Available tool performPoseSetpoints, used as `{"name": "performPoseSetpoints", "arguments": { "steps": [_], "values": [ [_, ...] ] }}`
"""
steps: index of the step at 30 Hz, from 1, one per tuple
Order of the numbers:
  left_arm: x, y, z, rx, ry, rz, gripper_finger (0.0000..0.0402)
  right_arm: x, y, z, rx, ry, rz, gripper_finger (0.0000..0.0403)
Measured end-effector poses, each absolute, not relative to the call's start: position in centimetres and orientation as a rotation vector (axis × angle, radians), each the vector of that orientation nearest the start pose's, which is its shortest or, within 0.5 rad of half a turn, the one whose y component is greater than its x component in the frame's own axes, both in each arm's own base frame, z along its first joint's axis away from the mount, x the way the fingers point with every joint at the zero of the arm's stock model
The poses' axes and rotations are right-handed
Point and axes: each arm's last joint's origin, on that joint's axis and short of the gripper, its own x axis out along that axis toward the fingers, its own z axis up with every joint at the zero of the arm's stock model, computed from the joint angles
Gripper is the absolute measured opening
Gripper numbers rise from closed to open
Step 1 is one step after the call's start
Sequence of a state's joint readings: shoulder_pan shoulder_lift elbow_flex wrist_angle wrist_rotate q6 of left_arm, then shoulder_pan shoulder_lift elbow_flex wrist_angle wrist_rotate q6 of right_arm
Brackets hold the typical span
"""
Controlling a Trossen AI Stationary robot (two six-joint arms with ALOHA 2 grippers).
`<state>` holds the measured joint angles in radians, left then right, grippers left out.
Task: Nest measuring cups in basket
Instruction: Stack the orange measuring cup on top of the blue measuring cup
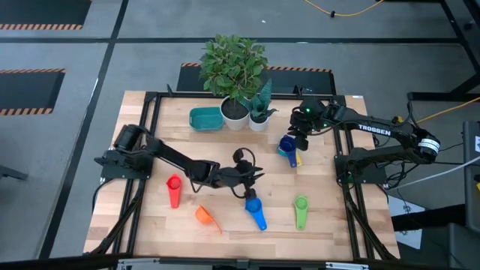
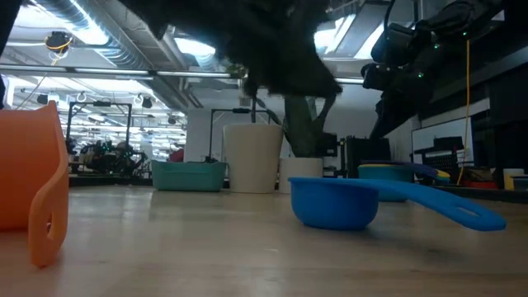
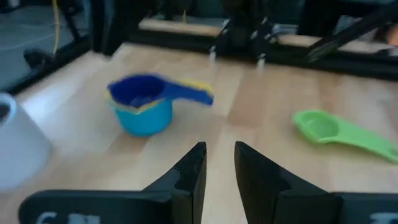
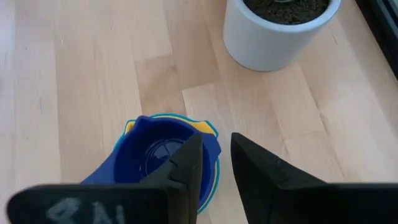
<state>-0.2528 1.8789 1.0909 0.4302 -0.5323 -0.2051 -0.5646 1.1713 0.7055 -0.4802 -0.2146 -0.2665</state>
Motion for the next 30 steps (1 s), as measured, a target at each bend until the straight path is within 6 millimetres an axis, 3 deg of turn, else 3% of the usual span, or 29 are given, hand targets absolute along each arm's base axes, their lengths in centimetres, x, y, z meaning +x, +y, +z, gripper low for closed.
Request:
{"name": "performPoseSetpoints", "arguments": {
  "steps": [7, 13, 22, 30],
  "values": [
    [37.2, -8.1, 23.5, -0.045, 0.352, 0.122, 0.0076, 18.9, -11.2, 21.2, 0.113, 0.909, -0.203, 0.009],
    [34.8, -7.9, 26.4, -0.164, 0.435, -0.077, 0.0076, 18.9, -11.2, 21.3, 0.11, 0.907, -0.202, 0.009],
    [32.7, -10.5, 27.5, -0.219, 0.508, -0.284, 0.0076, 18.9, -11.2, 21.3, 0.109, 0.905, -0.203, 0.009],
    [31.6, -14.0, 27.2, -0.163, 0.494, -0.272, 0.0076, 18.9, -11.2, 21.3, 0.109, 0.905, -0.203, 0.009]
  ]
}}
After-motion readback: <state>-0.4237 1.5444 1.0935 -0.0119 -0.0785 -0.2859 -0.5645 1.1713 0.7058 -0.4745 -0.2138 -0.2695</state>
